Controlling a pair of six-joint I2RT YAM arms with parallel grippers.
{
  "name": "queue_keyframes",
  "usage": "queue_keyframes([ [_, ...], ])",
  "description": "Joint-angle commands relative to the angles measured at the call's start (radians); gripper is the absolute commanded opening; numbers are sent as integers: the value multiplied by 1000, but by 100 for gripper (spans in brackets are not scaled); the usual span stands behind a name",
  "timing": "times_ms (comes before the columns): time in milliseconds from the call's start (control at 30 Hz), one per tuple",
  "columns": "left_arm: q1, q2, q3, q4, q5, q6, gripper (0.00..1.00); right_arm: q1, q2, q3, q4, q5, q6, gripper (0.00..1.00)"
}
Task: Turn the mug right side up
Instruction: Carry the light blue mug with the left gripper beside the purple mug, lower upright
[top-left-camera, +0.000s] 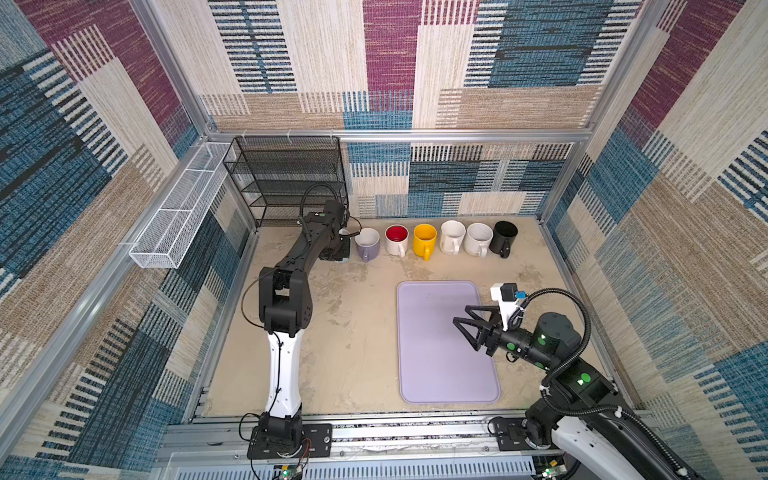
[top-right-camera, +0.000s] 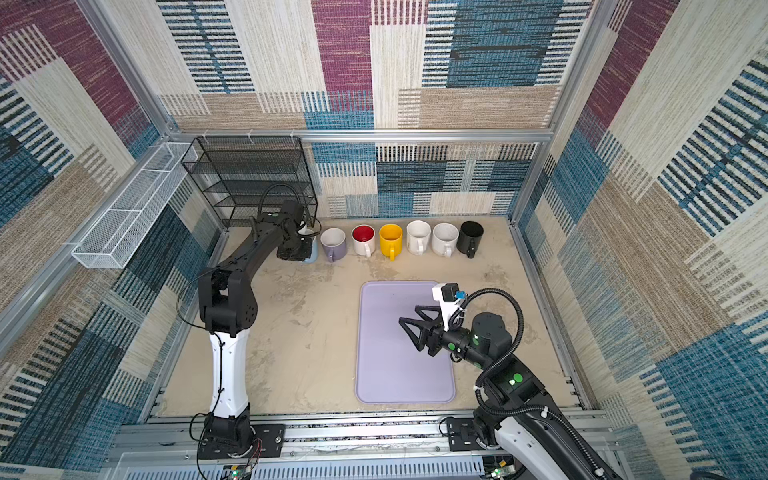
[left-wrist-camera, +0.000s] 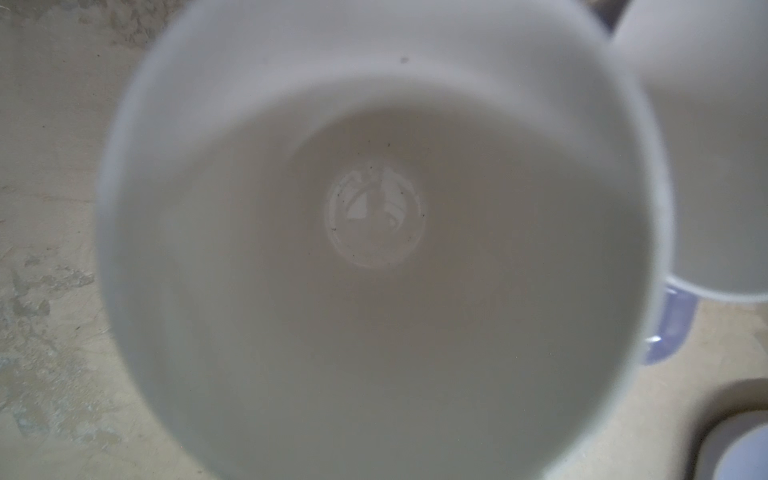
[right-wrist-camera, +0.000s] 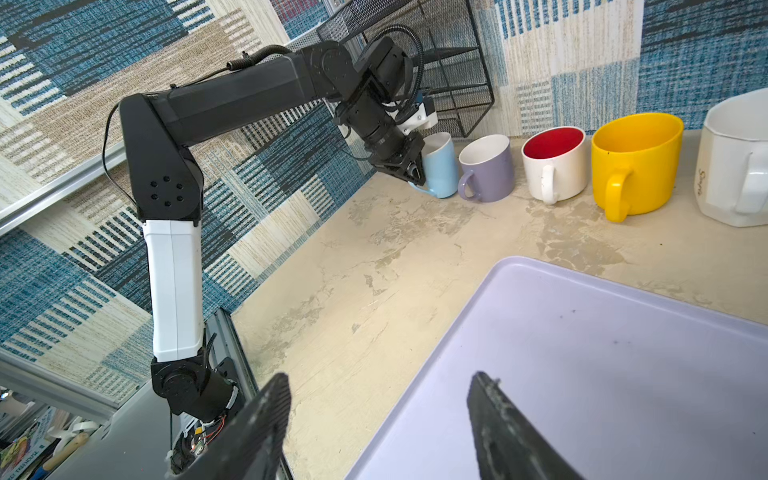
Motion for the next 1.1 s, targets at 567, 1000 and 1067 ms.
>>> queue_keyframes([
  [567,0,18,1,9,-1,-8,17,1,0,4,6,5,-6,70],
  [1000,0,13,3,6,-1,-4,35,0,2,4,3,6,-2,70],
  [1067,0,10,2,6,0,-3,37,0,5,4,3,6,-2,70],
])
